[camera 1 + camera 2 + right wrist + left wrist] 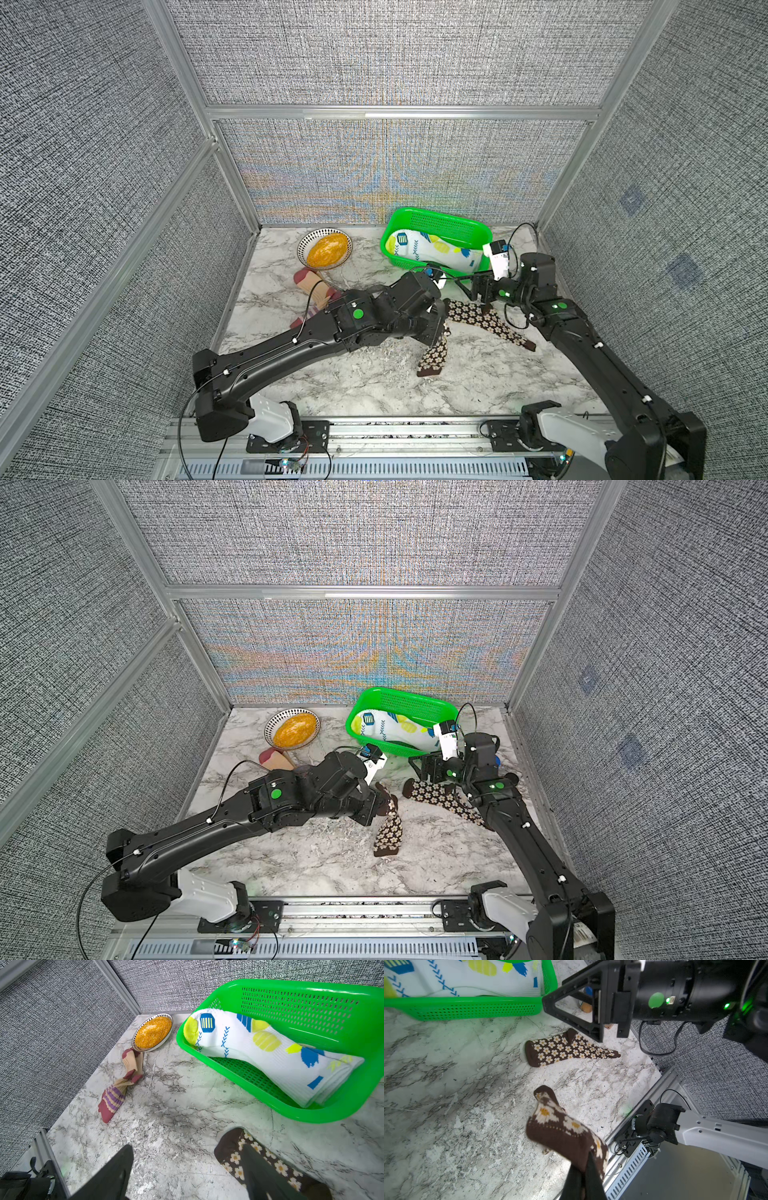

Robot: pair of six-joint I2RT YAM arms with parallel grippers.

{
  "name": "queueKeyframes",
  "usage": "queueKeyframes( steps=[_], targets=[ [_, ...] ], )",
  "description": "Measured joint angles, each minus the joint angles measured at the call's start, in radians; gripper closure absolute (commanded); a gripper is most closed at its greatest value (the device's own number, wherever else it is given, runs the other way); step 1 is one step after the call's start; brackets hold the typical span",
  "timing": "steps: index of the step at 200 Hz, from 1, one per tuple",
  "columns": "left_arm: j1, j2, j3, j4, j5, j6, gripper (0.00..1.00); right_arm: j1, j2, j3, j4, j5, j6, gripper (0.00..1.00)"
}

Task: Place the socks together as a pair
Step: Adjust the sock at the center of the board.

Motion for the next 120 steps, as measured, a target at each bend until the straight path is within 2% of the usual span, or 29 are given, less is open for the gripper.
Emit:
queueKeyframes(
  steps=[27,55,80,120],
  targets=[
    [0.002,-0.050,-0.117,0.061,-0.053,-0.021,1.00,0.000,0.027,-0.014,0.007,-0.011,0.000,0.13],
    [0.065,-0.106,-0.272,0.084,-0.138,-0.054,1.00,0.001,0.069,-0.034,0.008,-0.004,0.004,0.08],
    [0.121,-0.156,-0.427,0.108,-0.190,-0.077,1.00,0.017,0.120,-0.058,0.007,0.043,0.013,0.05],
    [0.184,-0.206,-0.630,0.135,-0.250,-0.103,1.00,0.098,0.263,-0.055,-0.003,0.169,0.034,0.04]
  ],
)
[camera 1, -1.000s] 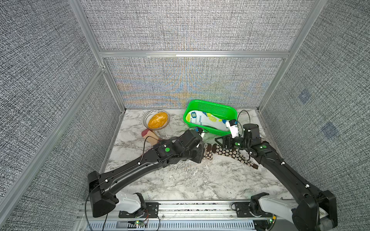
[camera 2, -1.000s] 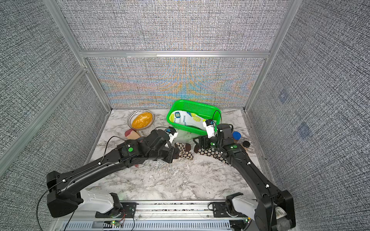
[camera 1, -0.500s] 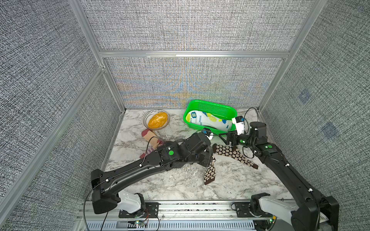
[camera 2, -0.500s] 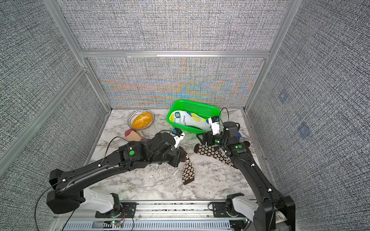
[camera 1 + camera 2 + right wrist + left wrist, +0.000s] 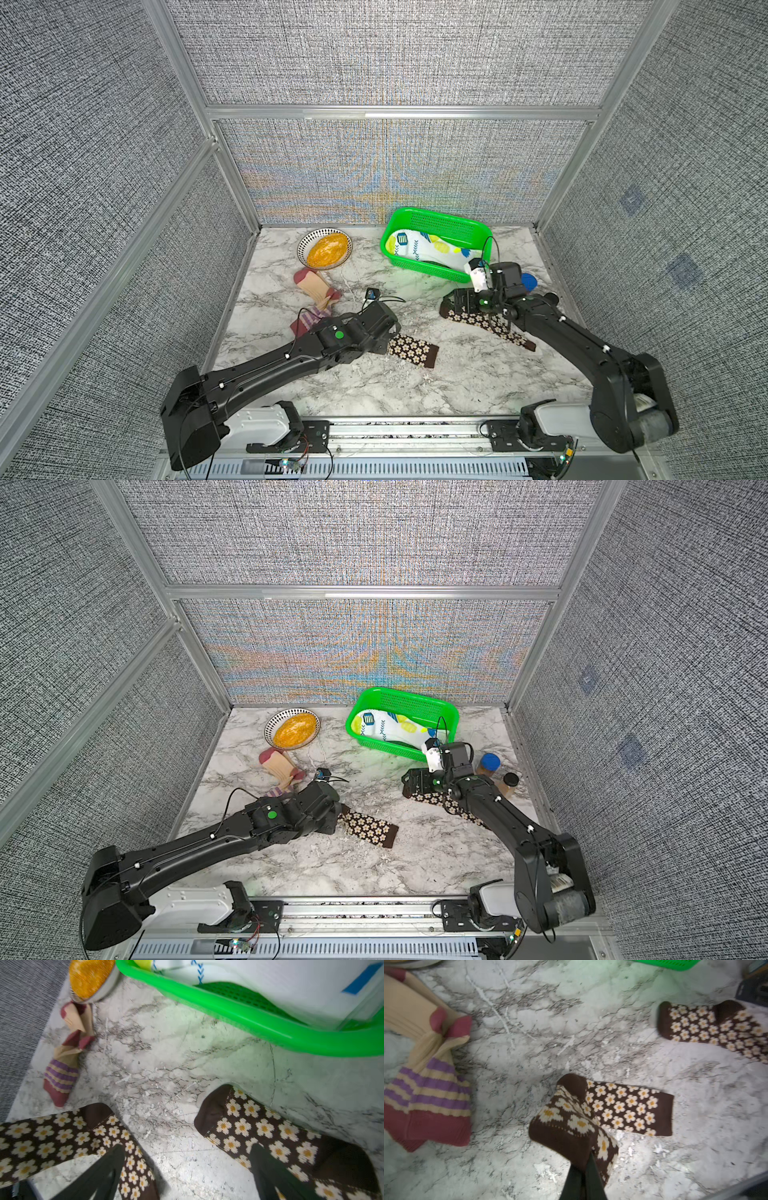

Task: Place the socks together as a pair
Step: Adjust the sock at the center of the board, then pick up the sock at the center of the board.

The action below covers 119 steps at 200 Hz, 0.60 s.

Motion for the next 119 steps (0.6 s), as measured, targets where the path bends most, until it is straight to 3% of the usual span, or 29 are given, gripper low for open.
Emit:
queueKeyframes(
  steps=[70,79,100,119],
  targets=[
    [0.031,0.063,-0.174,0.017,-0.069,-0.034,0.96,0.179,0.251,0.113,-0.028,0.291,0.019,0.19],
    [0.031,0.070,-0.182,0.008,-0.084,-0.042,0.87,0.187,0.275,0.123,-0.029,0.319,0.021,0.22],
    [0.031,0.093,-0.175,-0.017,-0.109,-0.055,0.54,0.204,0.331,0.140,-0.026,0.372,0.033,0.29],
    [0.030,0.120,-0.120,-0.052,-0.117,-0.057,0.42,0.215,0.364,0.142,-0.025,0.408,0.044,0.37]
  ],
)
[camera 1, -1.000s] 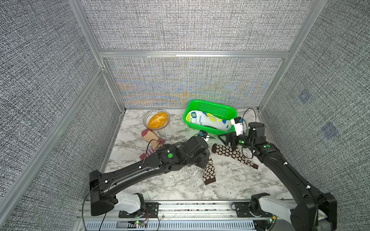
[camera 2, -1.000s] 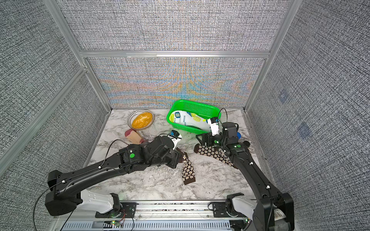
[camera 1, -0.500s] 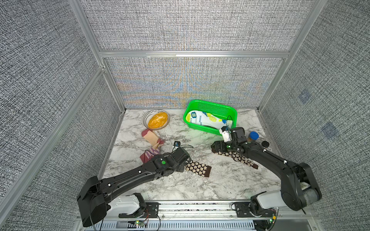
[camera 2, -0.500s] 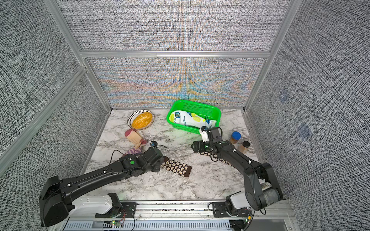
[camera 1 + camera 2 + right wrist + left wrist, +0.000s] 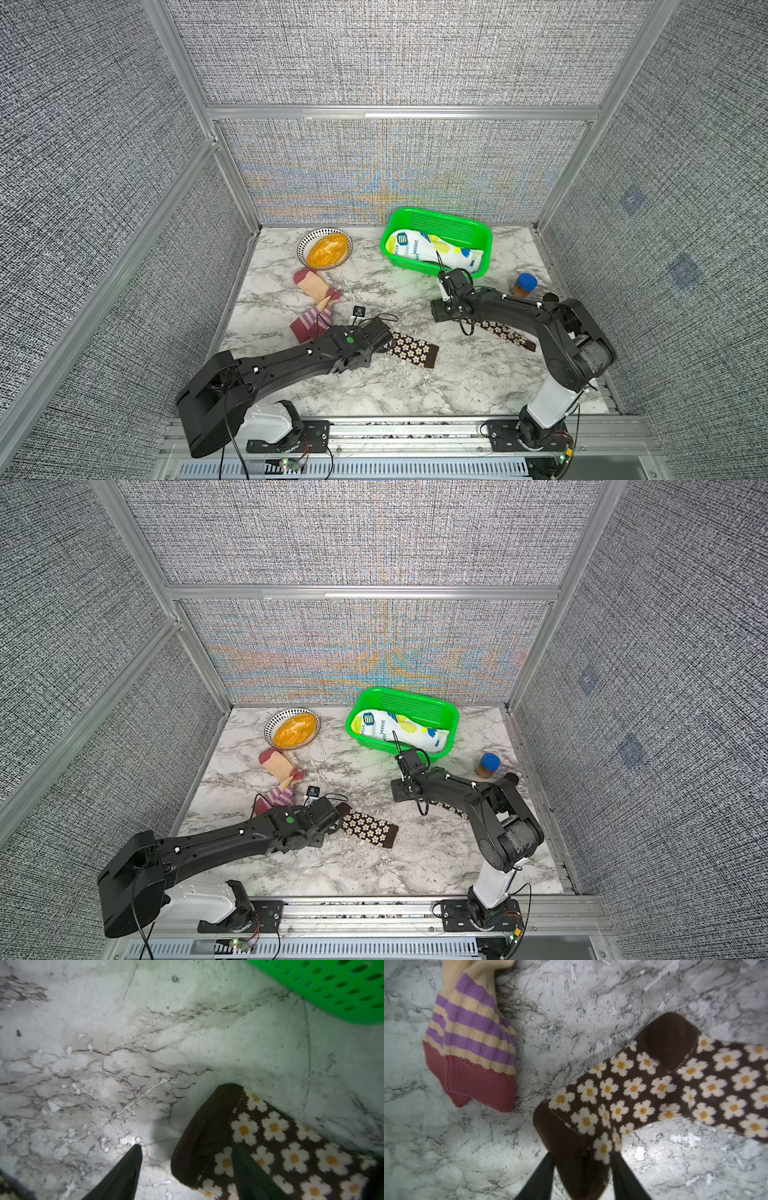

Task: Place the socks together as a pair
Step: Pick up the sock at the center of the board.

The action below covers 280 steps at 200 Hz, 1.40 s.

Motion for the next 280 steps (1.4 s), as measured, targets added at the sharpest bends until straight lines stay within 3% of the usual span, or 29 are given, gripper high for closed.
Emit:
queueKeyframes(
  steps=[56,70,83,96,140,225,280],
  targets=[
    [-0.077,-0.026,0.185,-0.076,-0.035,0.035,0.37,-0.001,-0.009,-0.061,0.068,0.087,0.010,0.84],
    [-0.107,-0.026,0.205,-0.060,-0.021,0.053,0.40,-0.005,-0.039,-0.084,0.065,0.095,0.010,0.94],
    [-0.130,-0.005,0.197,-0.011,0.022,0.077,0.49,-0.006,-0.082,-0.102,0.063,0.101,0.010,1.00],
    [-0.150,0.050,0.182,0.053,0.090,0.103,0.57,-0.006,-0.146,-0.123,0.061,0.101,0.006,1.00],
    [-0.217,0.319,0.261,0.203,0.264,0.152,0.61,-0.021,-0.359,-0.166,0.037,0.075,0.002,1.00],
    [-0.241,0.579,0.439,0.248,0.379,0.146,0.67,-0.095,-0.525,-0.203,-0.029,-0.023,-0.001,1.00],
    [-0.245,0.658,0.552,0.279,0.430,0.124,0.68,-0.124,-0.582,-0.188,-0.051,-0.059,-0.001,1.00]
  ],
)
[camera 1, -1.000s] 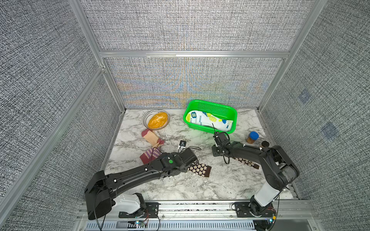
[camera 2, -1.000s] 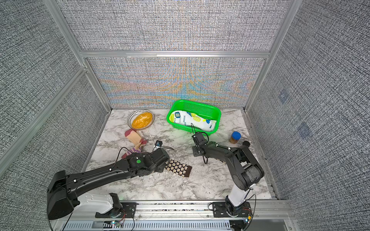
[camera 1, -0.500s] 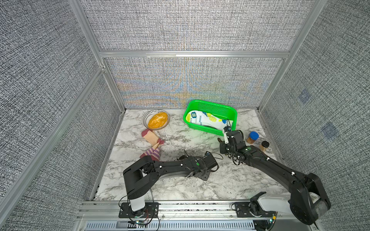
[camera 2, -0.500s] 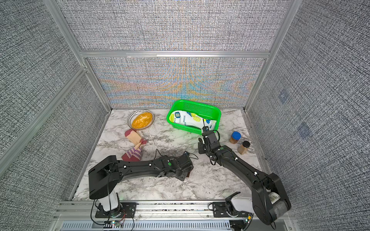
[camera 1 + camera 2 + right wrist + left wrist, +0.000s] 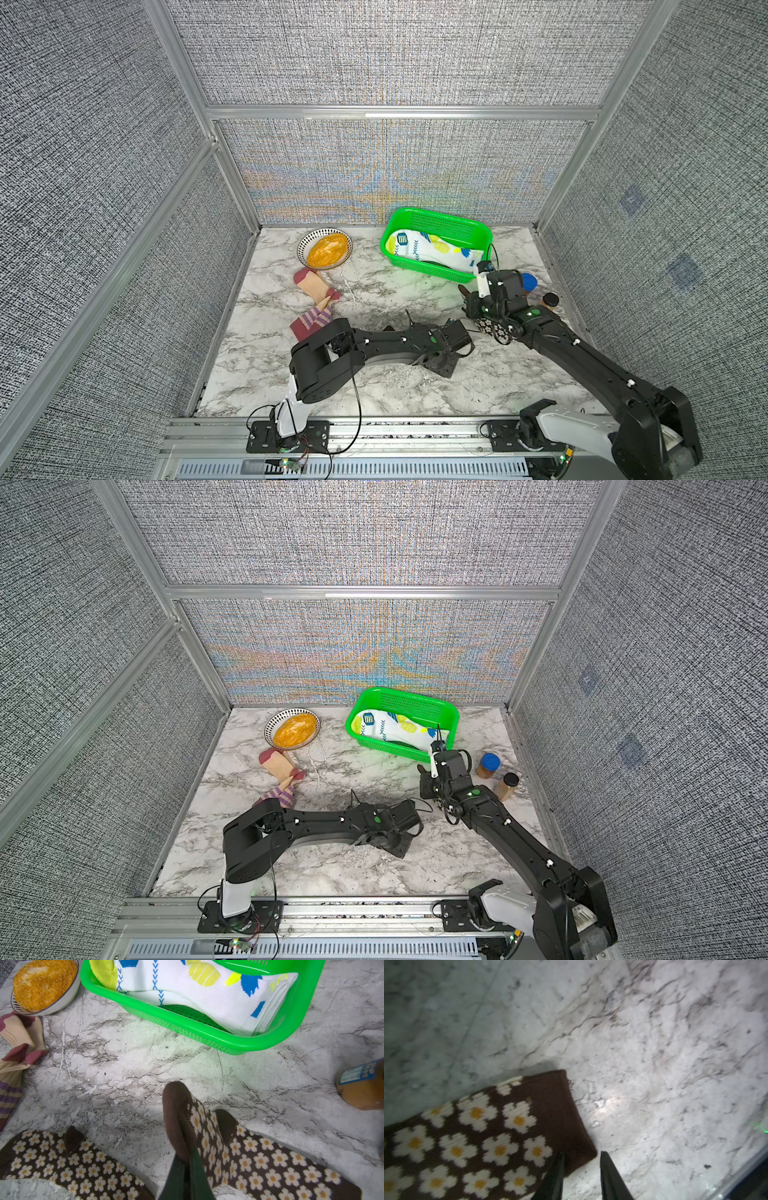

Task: Place the socks together as a pair
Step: Pick up the sock at the center of the board, then flatten out the sock.

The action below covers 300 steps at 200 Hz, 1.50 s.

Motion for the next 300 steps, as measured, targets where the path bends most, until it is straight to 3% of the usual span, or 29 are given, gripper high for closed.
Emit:
queueKeyframes(
  steps=[32,88,131,177,190,205,230,274,300],
  targets=[
    [0.002,-0.037,0.032,0.012,0.015,-0.010,0.60,-0.010,-0.028,0.000,-0.018,-0.022,0.000,1.00],
    [0.053,-0.347,-0.119,-0.043,-0.063,-0.026,0.42,0.026,-0.070,0.057,-0.041,-0.113,0.004,1.00],
    [0.129,-0.686,-0.319,-0.134,-0.197,-0.083,0.38,0.229,-0.006,0.130,-0.056,-0.151,0.018,1.00],
    [0.223,-0.975,-0.479,-0.214,-0.303,-0.118,0.36,0.485,0.217,0.235,-0.040,-0.143,0.095,1.00],
    [0.241,-1.017,-0.511,-0.233,-0.319,-0.131,0.36,0.530,0.290,0.261,-0.023,-0.146,0.119,0.71],
    [0.248,-1.043,-0.541,-0.237,-0.320,-0.135,0.36,0.552,0.341,0.264,0.006,-0.183,0.143,0.45],
    [0.254,-1.032,-0.580,-0.215,-0.310,-0.151,0.36,0.518,0.323,0.234,0.030,-0.205,0.157,0.25],
    [0.255,-0.882,-0.614,-0.093,-0.177,-0.179,0.37,0.264,0.179,0.113,0.037,-0.224,0.132,0.24],
    [0.253,-0.822,-0.642,-0.036,-0.084,-0.180,0.39,0.115,0.167,0.039,0.025,-0.224,0.088,0.28]
  ],
)
